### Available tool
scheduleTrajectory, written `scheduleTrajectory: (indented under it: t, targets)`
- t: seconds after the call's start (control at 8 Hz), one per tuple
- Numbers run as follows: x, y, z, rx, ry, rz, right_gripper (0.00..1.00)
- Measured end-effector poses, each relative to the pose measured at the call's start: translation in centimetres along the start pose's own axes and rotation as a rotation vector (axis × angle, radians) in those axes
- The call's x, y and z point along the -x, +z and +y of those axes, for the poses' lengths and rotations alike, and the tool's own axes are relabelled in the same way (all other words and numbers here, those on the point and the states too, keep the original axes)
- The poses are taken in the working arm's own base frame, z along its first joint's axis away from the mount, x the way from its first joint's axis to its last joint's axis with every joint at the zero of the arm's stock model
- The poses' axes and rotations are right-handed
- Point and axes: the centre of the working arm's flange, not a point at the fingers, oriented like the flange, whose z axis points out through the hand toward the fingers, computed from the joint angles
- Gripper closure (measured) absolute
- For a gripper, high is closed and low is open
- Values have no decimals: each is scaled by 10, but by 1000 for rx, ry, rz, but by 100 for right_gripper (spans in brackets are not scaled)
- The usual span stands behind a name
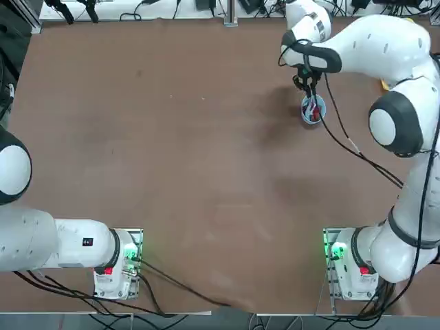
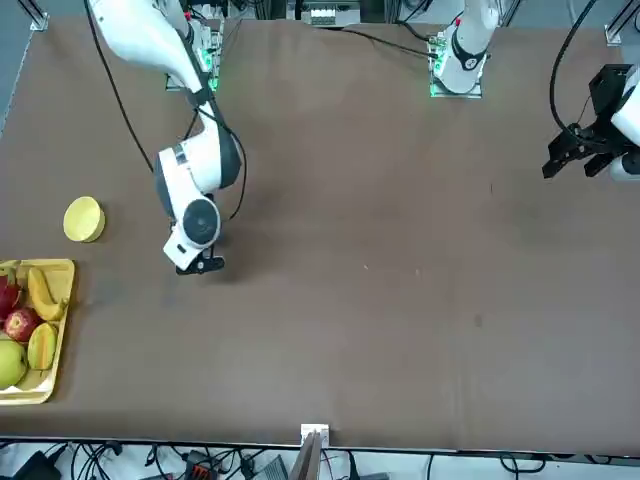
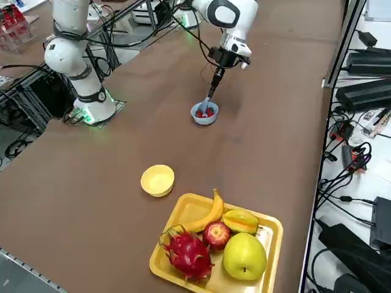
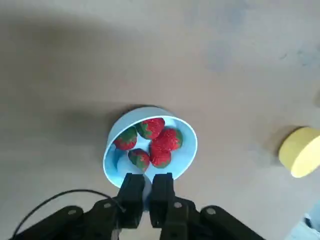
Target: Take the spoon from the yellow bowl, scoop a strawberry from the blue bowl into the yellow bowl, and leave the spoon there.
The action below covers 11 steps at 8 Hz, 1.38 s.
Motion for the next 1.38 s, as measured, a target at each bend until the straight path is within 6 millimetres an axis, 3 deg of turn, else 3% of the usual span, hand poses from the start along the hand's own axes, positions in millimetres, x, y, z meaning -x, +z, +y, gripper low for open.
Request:
scheduleTrajectory:
  t: [0.38,1.38]
  targets:
    - [-7,0,-27,96,-28,-39,89]
    - [-13,7,-71,269,-36,-35,89]
